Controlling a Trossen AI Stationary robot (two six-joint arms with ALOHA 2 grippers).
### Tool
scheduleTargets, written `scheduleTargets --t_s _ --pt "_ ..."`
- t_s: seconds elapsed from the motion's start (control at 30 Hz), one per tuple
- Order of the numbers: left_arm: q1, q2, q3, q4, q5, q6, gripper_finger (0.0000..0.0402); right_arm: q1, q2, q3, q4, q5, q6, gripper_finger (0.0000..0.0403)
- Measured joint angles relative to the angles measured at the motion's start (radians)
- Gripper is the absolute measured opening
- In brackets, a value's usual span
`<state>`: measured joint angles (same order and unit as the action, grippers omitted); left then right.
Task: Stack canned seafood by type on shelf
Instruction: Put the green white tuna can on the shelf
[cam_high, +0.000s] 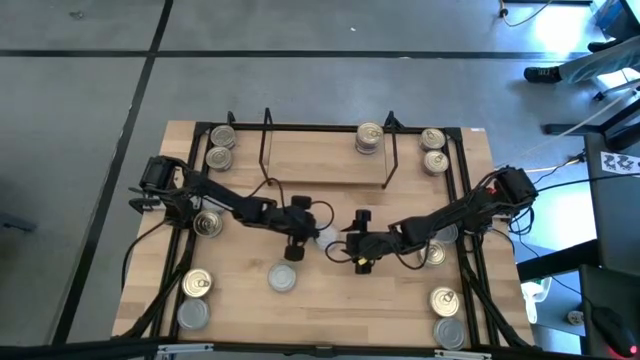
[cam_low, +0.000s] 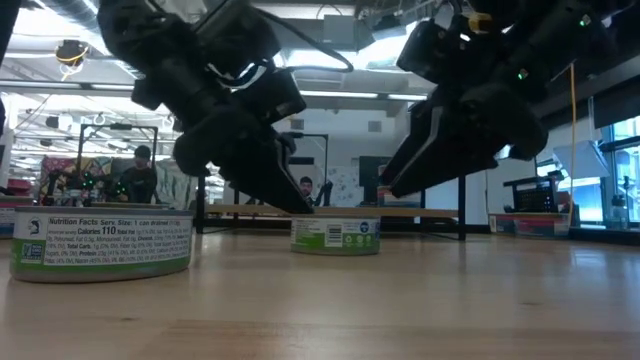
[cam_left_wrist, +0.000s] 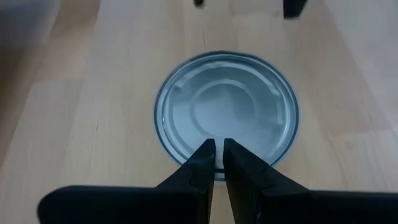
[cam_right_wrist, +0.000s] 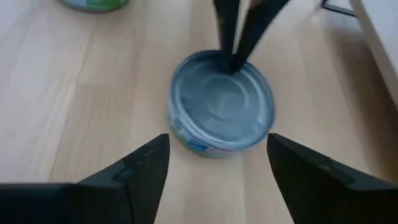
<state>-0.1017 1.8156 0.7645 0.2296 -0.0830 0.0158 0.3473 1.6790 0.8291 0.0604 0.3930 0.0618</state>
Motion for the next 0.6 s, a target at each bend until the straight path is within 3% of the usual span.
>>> scheduleTargets --t_s 0.33,0.6 --pt "0.000 0.000 -0.066 0.127 0.005 -0.011 0.0033 0.000 0.078 0.000 0.106 -0.028 -0.155 0.0269" --pt "0.000 0.000 -0.140 0.267 0.012 -0.018 0.0033 0.013 0.078 0.000 0.131 0.026 -0.414 0.0269"
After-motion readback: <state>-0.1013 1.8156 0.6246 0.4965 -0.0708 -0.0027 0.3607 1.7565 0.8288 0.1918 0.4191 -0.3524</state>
